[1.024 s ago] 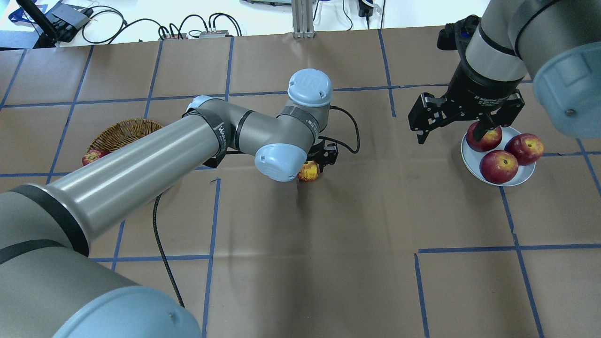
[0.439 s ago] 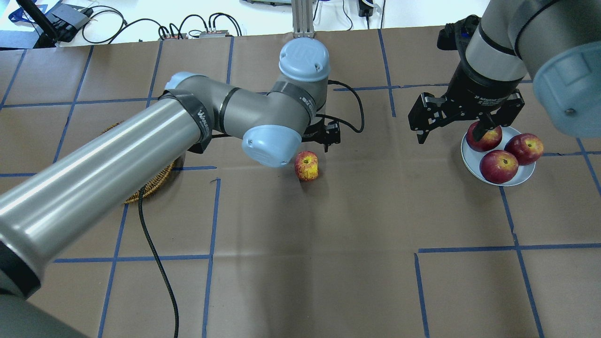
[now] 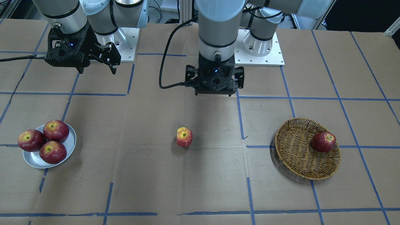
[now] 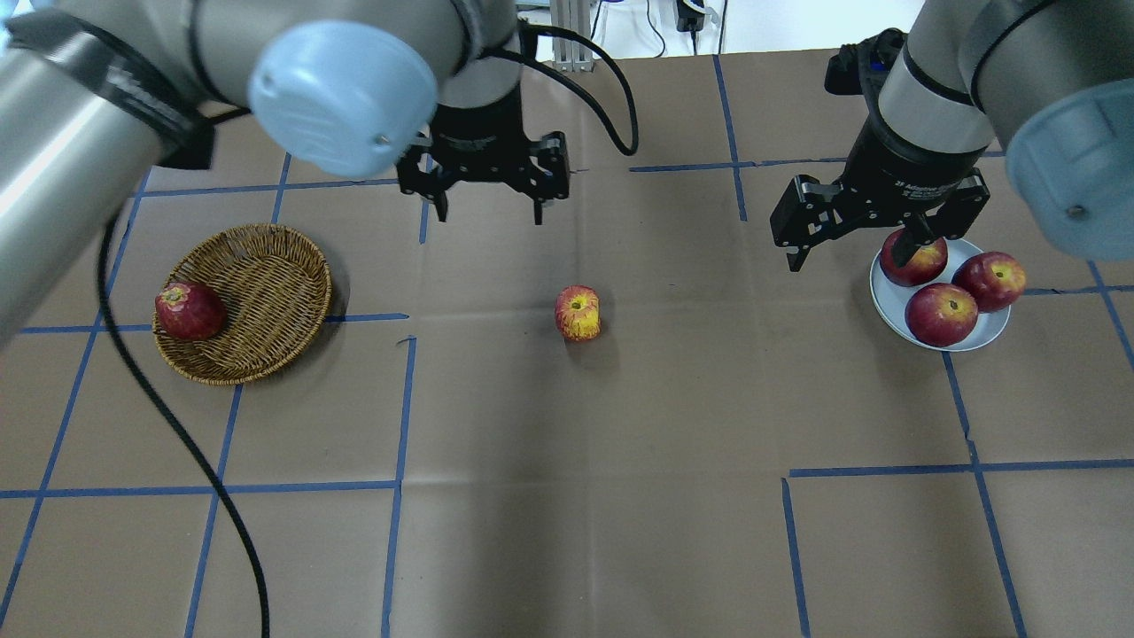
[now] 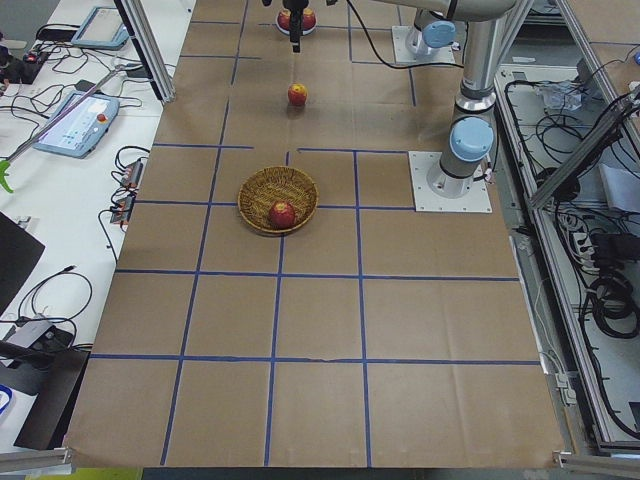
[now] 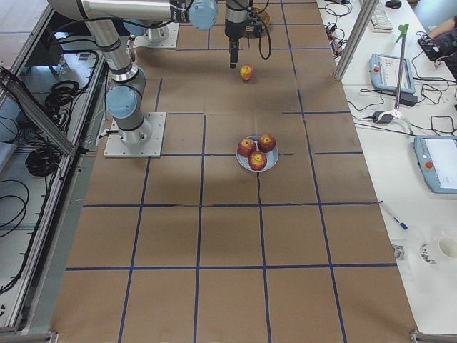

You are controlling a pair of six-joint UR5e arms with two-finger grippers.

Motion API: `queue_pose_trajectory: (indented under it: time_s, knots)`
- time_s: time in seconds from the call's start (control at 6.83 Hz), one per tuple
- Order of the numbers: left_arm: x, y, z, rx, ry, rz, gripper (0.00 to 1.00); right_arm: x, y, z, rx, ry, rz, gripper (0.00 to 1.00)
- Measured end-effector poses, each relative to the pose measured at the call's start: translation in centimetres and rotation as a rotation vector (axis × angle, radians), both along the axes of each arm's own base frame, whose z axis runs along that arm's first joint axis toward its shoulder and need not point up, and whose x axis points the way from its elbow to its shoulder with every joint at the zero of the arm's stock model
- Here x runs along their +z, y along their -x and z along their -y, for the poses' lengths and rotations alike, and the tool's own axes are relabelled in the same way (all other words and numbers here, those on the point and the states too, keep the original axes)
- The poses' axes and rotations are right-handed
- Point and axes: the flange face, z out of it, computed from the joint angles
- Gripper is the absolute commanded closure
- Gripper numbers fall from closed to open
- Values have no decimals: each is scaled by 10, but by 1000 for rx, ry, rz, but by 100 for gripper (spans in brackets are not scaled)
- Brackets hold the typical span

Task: Transfer apple from basket to plate
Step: 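Set the apple on the table and open the left gripper, withdraw, then move the right gripper over the apple at the table center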

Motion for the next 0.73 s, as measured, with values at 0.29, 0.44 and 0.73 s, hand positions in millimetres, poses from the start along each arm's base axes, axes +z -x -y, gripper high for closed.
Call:
queue_pose_trajectory:
  time_s: [0.29, 0.44, 0.73]
  knots:
    - [51, -81, -16, -42, -3, -9, 1, 0, 0, 0, 0, 0, 0, 0]
    - [57, -103, -25, -31, 0, -13, 1, 0, 0, 0, 0, 0, 0, 0]
    - [56, -127, -39, -37, 5, -20, 1, 3, 0, 1, -1, 8, -3, 0]
